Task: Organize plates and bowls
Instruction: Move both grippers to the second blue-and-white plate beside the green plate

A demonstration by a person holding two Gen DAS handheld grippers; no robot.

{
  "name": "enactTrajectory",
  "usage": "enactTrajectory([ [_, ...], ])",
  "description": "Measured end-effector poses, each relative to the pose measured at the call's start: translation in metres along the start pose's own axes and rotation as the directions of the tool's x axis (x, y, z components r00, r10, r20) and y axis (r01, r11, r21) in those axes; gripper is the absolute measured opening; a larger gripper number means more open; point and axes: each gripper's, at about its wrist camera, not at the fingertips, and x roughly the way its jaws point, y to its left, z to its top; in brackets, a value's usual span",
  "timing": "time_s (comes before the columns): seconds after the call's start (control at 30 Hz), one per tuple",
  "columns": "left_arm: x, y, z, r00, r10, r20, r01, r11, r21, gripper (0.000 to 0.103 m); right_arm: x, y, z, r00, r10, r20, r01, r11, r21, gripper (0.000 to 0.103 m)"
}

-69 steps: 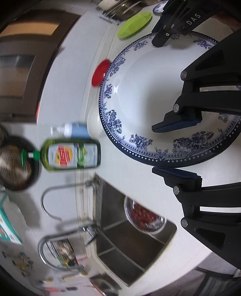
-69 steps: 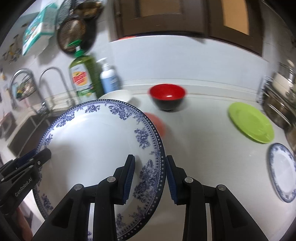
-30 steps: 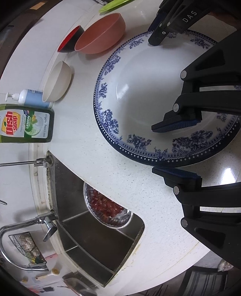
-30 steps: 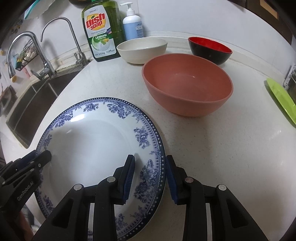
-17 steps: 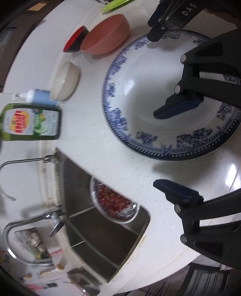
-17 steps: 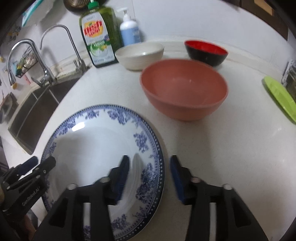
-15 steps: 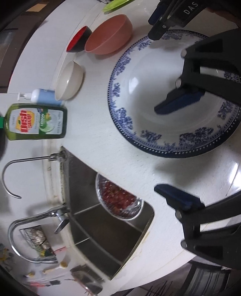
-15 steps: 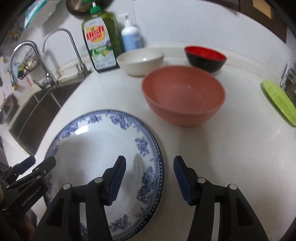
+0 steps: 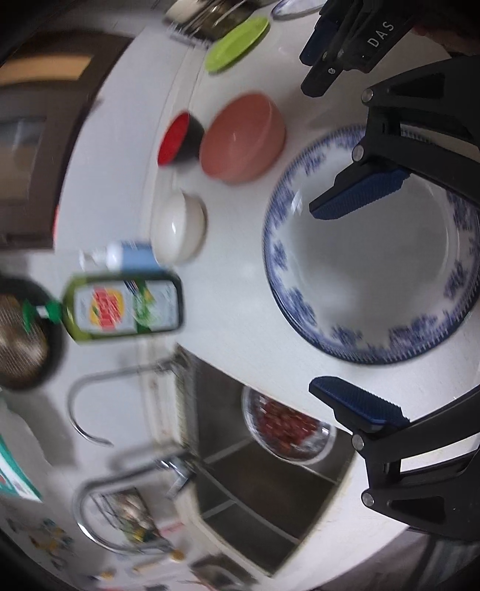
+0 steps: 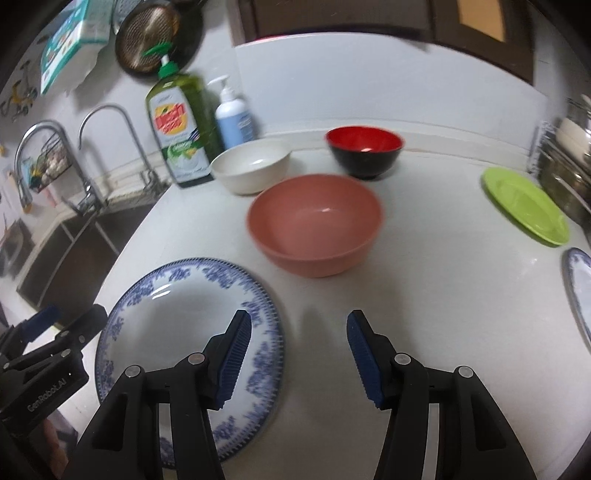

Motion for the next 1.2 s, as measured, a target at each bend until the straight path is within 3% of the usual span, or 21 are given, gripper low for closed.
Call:
enactTrajectory([
  [0.1, -0.011, -0.018, 0.01, 0.998, -0.048, 0.047, 0.046, 0.998, 0.045, 0.096, -0.016, -0.016, -0.002, 0.999, -0.025, 0.033, 0.023, 0.998, 0.053, 0.056],
  [0.17, -0.02, -0.031, 0.016, 0.994, -0.069, 0.086, 0.064, 0.996, 0.066, 0.101, -0.027, -0.028, -0.002, 0.997, -0.054, 0.053, 0.049, 0.995, 0.087, 0.07],
  [0.2, -0.023, -0.036, 0.019, 0.992, -0.08, 0.101, 0.073, 0.995, 0.075, 0.103, -0.035, -0.034, -0.002, 0.995, -0.075, 0.07, 0.067, 0.992, 0.103, 0.072],
  [0.43, -0.042, -0.095, 0.032, 0.964, -0.207, 0.165, 0.186, 0.973, 0.138, 0.103, -0.08, -0.081, 0.0, 0.965, -0.208, 0.159, 0.178, 0.967, 0.183, 0.074],
  [0.53, -0.046, -0.121, 0.034, 0.951, -0.256, 0.173, 0.226, 0.958, 0.178, 0.103, -0.098, -0.105, 0.001, 0.941, -0.283, 0.187, 0.239, 0.944, 0.226, 0.082],
  [0.83, -0.063, -0.23, 0.049, 0.887, -0.44, 0.139, 0.379, 0.868, 0.322, 0.103, -0.148, -0.19, -0.008, 0.86, -0.471, 0.197, 0.38, 0.849, 0.367, 0.082],
  [1.1, -0.072, -0.31, 0.052, 0.836, -0.539, 0.103, 0.462, 0.793, 0.398, 0.103, -0.179, -0.255, -0.022, 0.777, -0.61, 0.156, 0.487, 0.74, 0.465, 0.082],
  [1.2, -0.074, -0.334, 0.052, 0.819, -0.568, 0.089, 0.488, 0.769, 0.413, 0.103, -0.187, -0.277, -0.028, 0.758, -0.637, 0.139, 0.503, 0.707, 0.497, 0.082],
])
